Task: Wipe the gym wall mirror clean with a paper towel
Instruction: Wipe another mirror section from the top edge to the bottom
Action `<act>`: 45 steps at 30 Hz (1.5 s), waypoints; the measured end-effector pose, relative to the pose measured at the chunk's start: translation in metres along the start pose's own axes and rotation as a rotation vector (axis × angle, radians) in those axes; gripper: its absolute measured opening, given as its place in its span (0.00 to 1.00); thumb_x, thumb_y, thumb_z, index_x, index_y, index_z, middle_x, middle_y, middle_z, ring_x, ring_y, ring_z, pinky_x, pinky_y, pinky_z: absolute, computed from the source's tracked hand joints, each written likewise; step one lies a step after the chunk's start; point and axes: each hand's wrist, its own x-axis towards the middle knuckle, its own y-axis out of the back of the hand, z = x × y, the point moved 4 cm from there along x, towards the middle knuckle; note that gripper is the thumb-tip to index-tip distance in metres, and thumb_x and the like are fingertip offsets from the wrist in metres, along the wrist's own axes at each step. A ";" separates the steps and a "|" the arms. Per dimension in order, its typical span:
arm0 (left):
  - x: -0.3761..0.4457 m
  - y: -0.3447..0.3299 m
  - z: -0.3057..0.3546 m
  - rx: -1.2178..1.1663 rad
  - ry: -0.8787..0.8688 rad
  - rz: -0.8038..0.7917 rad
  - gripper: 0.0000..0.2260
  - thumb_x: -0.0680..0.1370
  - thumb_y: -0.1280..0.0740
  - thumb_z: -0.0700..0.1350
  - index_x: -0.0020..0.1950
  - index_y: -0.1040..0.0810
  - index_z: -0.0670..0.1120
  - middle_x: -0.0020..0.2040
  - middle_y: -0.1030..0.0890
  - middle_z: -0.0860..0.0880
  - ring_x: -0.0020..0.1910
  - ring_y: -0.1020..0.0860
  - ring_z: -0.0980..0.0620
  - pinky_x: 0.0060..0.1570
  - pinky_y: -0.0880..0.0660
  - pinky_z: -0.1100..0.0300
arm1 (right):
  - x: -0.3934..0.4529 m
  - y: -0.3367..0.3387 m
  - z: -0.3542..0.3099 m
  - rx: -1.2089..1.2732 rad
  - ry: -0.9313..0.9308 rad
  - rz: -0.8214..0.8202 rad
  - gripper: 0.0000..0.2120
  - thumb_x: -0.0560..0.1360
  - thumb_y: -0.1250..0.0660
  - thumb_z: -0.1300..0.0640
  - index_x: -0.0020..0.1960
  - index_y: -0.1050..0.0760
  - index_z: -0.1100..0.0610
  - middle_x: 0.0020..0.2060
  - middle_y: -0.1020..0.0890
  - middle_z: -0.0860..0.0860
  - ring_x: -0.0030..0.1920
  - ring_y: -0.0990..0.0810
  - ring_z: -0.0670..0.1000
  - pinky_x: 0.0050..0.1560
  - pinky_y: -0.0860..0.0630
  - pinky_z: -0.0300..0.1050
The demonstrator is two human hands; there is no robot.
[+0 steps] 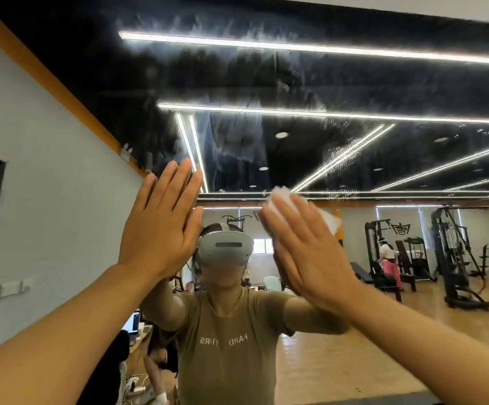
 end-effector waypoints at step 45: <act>-0.074 0.007 -0.010 0.036 -0.010 -0.143 0.29 0.85 0.58 0.60 0.82 0.45 0.45 0.82 0.47 0.44 0.81 0.48 0.44 0.78 0.51 0.45 | 0.070 -0.013 -0.036 0.091 -0.223 0.204 0.25 0.84 0.49 0.52 0.80 0.42 0.57 0.79 0.39 0.55 0.80 0.48 0.57 0.79 0.52 0.57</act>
